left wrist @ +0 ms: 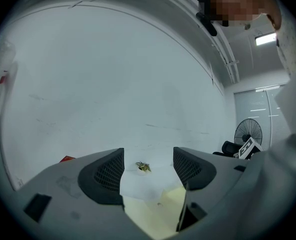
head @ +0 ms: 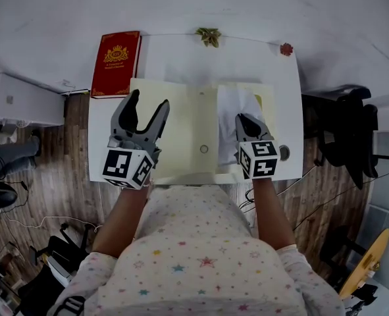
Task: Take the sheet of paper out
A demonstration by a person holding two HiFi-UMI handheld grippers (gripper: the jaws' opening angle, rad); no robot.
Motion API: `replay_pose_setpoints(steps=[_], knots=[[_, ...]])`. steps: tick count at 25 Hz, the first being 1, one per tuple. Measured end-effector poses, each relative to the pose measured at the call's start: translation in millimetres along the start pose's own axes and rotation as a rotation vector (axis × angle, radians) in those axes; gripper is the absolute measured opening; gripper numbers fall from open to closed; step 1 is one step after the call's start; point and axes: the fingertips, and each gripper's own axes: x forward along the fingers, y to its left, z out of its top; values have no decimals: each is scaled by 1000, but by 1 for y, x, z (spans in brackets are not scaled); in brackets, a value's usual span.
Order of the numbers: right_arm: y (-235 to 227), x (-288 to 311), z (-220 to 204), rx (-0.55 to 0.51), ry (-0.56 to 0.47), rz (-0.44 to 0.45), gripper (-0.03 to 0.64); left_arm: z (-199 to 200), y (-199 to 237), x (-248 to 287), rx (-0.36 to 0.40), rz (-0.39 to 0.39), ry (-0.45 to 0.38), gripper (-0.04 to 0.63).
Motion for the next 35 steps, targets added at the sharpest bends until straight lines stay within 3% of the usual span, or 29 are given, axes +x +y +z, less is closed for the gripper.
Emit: replay_pose_setpoints(steps=[19, 35], knots=[[-11, -10, 18, 14, -76, -23, 3, 17, -5, -11, 14, 16, -30, 285], [-20, -28, 55, 16, -212, -56, 3, 32, -6, -13, 18, 13, -62, 285]])
